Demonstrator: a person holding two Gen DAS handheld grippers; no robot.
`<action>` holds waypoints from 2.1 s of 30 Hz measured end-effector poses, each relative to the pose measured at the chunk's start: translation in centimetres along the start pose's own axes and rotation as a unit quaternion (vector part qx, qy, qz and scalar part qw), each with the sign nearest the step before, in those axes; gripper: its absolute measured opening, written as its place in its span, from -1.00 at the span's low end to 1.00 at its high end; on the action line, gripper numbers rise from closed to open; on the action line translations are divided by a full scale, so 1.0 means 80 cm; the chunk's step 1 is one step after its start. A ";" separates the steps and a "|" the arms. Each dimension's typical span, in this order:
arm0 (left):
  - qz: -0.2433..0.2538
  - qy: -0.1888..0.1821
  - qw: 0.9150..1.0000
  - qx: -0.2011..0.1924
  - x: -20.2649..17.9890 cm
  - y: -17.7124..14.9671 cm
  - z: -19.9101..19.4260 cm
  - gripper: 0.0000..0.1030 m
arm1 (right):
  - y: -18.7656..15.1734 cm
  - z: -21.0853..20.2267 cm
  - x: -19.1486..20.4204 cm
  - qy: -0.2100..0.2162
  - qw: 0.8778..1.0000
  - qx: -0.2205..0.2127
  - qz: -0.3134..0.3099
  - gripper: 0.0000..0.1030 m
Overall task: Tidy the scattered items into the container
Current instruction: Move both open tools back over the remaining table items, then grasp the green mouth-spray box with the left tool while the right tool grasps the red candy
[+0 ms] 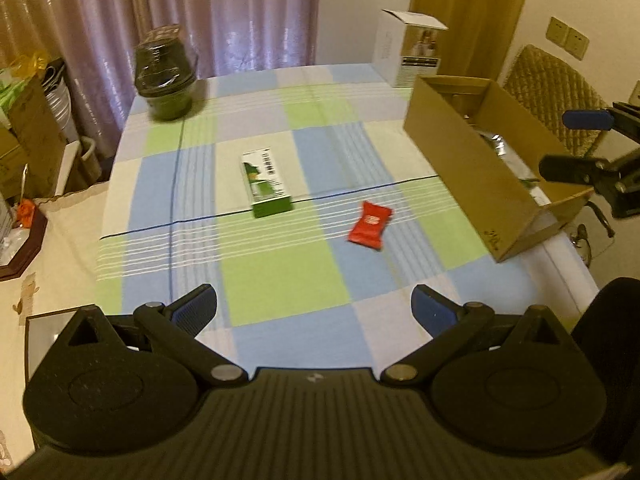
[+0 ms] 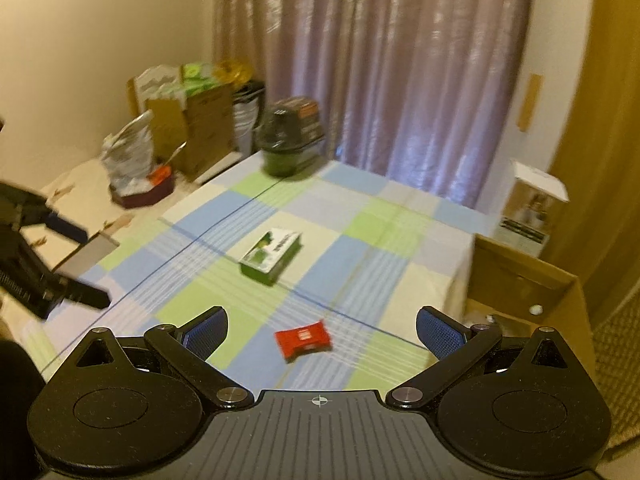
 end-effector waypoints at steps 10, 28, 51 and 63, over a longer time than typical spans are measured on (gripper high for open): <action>-0.022 -0.004 1.000 0.014 0.041 0.019 0.056 0.98 | -0.013 0.100 0.006 0.034 0.997 0.060 -0.033 1.00; -0.009 -0.018 0.999 0.044 0.077 0.073 0.225 0.98 | -0.049 0.315 -0.023 0.125 0.961 0.211 -0.125 1.00; -0.033 -0.038 0.998 0.046 0.088 0.101 0.312 0.98 | -0.042 0.337 -0.044 0.102 0.974 0.195 -0.058 0.00; -0.072 -0.001 0.996 0.047 0.099 0.138 0.369 0.47 | -0.027 0.318 -0.064 0.075 0.983 0.168 0.005 0.00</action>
Point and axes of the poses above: each gripper's, at about its wrist camera, not at the fingertips, and z roughly the way its jaws point, x to its left, y to its top, the point moved 4 cm from there along z, roughly the way its jaws point
